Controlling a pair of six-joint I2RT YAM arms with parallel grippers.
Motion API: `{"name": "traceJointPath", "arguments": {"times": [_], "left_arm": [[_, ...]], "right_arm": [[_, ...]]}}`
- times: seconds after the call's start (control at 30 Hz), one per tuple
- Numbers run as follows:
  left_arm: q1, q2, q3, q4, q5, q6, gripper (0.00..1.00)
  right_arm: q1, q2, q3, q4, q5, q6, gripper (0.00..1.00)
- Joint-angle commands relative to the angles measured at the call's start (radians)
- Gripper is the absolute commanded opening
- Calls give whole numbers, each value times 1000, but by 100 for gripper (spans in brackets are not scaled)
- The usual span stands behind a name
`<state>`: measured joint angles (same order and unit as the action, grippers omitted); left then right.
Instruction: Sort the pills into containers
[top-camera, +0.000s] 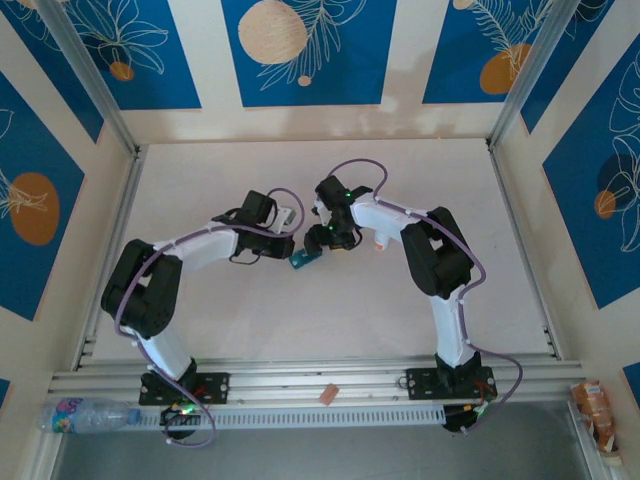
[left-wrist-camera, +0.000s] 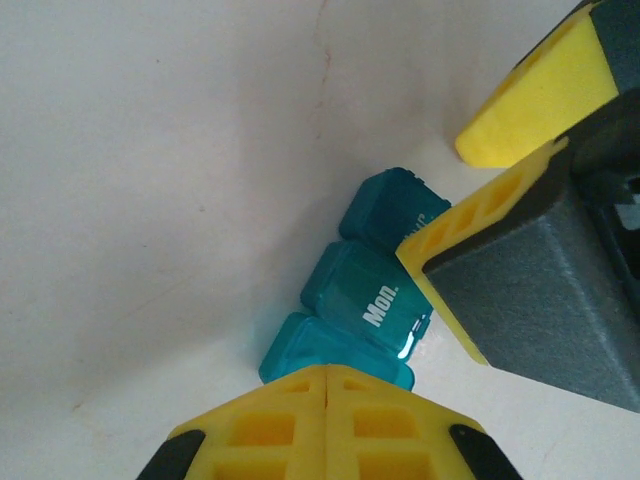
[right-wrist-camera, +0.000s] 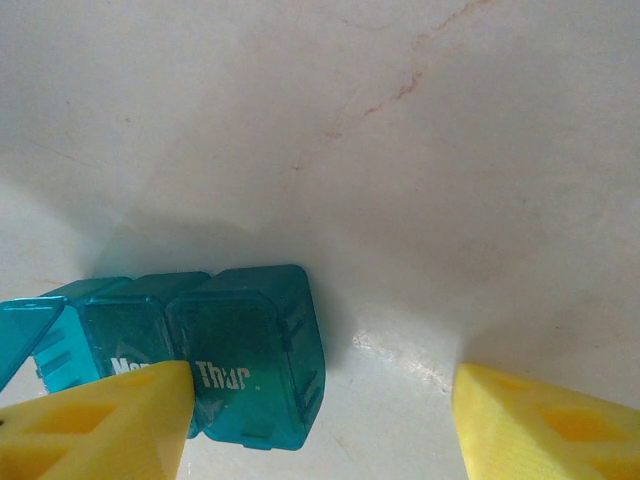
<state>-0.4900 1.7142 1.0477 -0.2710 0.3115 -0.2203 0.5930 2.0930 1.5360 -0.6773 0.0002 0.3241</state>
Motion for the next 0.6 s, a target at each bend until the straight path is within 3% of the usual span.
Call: {"name": "traceJointPath", "arguments": {"times": [0.0,0.57], "left_arm": [[-17,-32,-21,13,26,-15,0],[-64,-4,-64,38,5,-24,0]], "right_arm": [[5,33,-13,-11,11,15,69],[5,35,-6,-18,11,19,68]]}}
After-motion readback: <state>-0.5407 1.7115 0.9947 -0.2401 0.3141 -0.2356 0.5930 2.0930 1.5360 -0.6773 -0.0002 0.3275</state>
